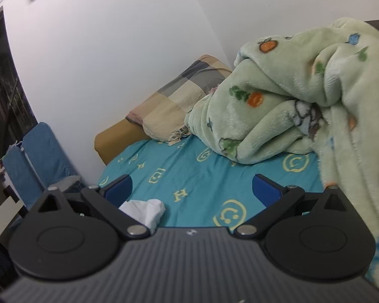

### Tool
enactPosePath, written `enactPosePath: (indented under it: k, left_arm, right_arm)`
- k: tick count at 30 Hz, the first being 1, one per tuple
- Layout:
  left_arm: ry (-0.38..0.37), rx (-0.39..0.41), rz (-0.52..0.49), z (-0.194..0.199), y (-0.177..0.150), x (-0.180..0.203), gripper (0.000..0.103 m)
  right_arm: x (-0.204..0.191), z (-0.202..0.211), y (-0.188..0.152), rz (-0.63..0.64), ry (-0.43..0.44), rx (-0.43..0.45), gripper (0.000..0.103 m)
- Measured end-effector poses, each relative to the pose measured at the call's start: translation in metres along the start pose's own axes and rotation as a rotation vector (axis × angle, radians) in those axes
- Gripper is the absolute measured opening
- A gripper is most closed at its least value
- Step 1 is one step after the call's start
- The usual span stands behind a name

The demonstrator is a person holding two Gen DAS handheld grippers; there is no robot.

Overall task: Fold clothes
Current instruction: 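Reach both grippers toward the crumpled white T-shirt on the bed, then grasp the T-shirt edge with the left gripper and lift it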

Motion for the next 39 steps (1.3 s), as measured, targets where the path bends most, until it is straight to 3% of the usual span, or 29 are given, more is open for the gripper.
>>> enactPosePath:
  k: [2,5,8,16,21,25,28,31,34,37,39]
  left_arm:
    - [-0.002,0.024,-0.024,-0.004,0.000,-0.007,0.025]
    - [-0.044,0.081,-0.005,0.016,0.002,-0.025,0.016]
    - [-0.083,0.111,0.012,0.051,0.003,-0.049,0.014]
    - [-0.160,0.192,0.136,0.150,-0.002,-0.137,0.014]
    - [-0.239,0.160,0.223,0.153,-0.023,-0.159,0.014]
    - [-0.241,0.121,0.162,0.142,-0.032,-0.159,0.015]
    - [-0.237,0.062,0.126,0.128,-0.043,-0.152,0.017]
    - [-0.234,0.000,0.090,0.113,-0.054,-0.146,0.021]
    - [-0.236,-0.008,0.087,0.108,-0.056,-0.145,0.032]
    - [-0.239,0.002,0.092,0.111,-0.054,-0.145,0.048]
    - [-0.244,0.005,0.104,0.113,-0.053,-0.147,0.050]
  right_arm:
    - [-0.005,-0.011,-0.010,0.033,-0.011,-0.016,0.103]
    - [-0.013,-0.028,-0.021,0.049,-0.008,-0.047,0.103]
    - [-0.027,-0.034,-0.030,0.073,0.024,-0.061,0.103]
    - [-0.087,-0.023,-0.077,0.297,0.160,-0.179,0.103]
    - [-0.136,-0.017,-0.113,0.487,0.276,-0.209,0.103]
    - [-0.159,-0.021,-0.144,0.652,0.298,-0.226,0.103]
    - [-0.158,-0.035,-0.152,0.668,0.269,-0.258,0.103]
    - [-0.142,-0.051,-0.146,0.555,0.228,-0.289,0.103]
    - [-0.134,-0.065,-0.145,0.463,0.212,-0.321,0.103]
    - [-0.140,-0.072,-0.156,0.526,0.230,-0.344,0.103]
    - [-0.150,-0.070,-0.164,0.612,0.245,-0.324,0.103]
Point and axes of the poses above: each gripper's, at about its wrist camera, not at the fingertips, and z roughly against the way its jaws point, x to its right, y to its top, the point moved 5 cm from there along -z, roughly the way its jaws point, and after that the axes turned 1 degree about x, right-handed, at the moved point
